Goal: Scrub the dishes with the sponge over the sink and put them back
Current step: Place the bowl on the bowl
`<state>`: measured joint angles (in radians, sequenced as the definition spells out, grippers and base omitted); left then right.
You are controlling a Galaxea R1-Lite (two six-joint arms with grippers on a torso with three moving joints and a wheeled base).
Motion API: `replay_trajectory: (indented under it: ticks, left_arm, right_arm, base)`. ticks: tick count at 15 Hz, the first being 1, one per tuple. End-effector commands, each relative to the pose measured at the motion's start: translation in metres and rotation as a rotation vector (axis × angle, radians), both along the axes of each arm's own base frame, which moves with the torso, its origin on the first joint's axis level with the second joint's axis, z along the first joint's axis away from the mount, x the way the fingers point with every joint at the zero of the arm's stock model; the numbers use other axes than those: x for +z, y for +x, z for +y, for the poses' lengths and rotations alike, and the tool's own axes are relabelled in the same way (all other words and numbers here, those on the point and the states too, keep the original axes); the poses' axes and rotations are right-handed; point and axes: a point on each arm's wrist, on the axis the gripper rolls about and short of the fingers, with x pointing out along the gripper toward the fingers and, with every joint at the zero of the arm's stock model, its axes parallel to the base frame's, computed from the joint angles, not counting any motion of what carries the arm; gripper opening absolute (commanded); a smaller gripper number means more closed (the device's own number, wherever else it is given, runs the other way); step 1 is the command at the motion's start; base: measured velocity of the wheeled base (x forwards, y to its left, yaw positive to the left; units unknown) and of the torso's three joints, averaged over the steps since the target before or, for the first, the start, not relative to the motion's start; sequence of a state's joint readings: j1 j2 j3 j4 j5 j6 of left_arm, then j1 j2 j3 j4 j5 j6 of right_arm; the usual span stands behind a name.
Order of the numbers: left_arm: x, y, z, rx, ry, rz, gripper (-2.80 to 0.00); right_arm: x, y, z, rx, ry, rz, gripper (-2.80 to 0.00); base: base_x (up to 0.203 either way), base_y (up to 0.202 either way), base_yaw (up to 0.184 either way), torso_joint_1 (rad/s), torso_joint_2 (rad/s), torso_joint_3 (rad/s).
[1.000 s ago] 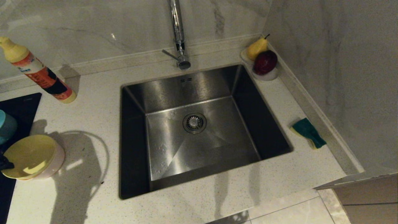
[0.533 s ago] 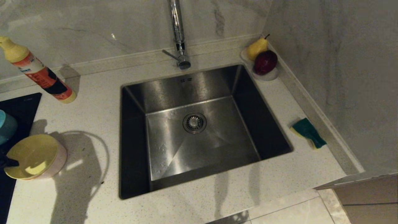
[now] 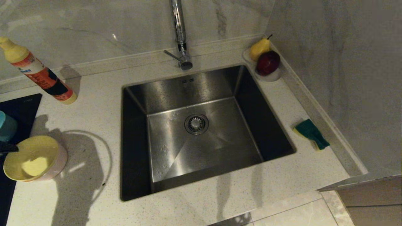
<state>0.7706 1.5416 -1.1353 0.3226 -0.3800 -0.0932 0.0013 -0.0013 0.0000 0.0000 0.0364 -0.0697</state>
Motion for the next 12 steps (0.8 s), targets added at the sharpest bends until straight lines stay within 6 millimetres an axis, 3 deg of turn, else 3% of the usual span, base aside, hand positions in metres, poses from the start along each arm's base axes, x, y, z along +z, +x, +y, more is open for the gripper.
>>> replay_trajectory:
  ticks: [1, 4, 5, 6, 12]
  left_arm:
    - [0.020, -0.008, -0.001, 0.037, 0.036, -0.063, 0.00]
    - [0.028, -0.020, -0.003, 0.072, 0.053, -0.081, 0.00]
    - [0.028, -0.023, -0.001, 0.090, 0.052, -0.080, -1.07]
    - [0.027, -0.026, 0.002, 0.114, 0.044, -0.076, -2.80]
    - [0.036, -0.031, 0.017, 0.244, 0.065, -0.084, -2.80]
  right_arm:
    - [0.000, 0.000, 0.000, 0.001, -0.001, 0.000, -2.80]
    - [0.000, 0.000, 0.000, 0.001, -0.001, 0.000, -2.80]
    - [0.000, 0.000, 0.000, 0.001, -0.001, 0.000, -2.80]
    - [0.000, 0.000, 0.000, 0.001, -0.001, 0.000, -2.80]
    - [0.000, 0.000, 0.000, 0.001, -0.001, 0.001, -2.80]
  base:
    - [0.000, 0.000, 0.000, 0.000, 0.00, 0.000]
    - [0.000, 0.000, 0.000, 0.000, 0.00, 0.000]
    - [0.000, 0.000, 0.000, 0.000, 0.00, 0.000]
    - [0.000, 0.000, 0.000, 0.000, 0.00, 0.000]
    - [0.000, 0.000, 0.000, 0.000, 0.00, 0.000]
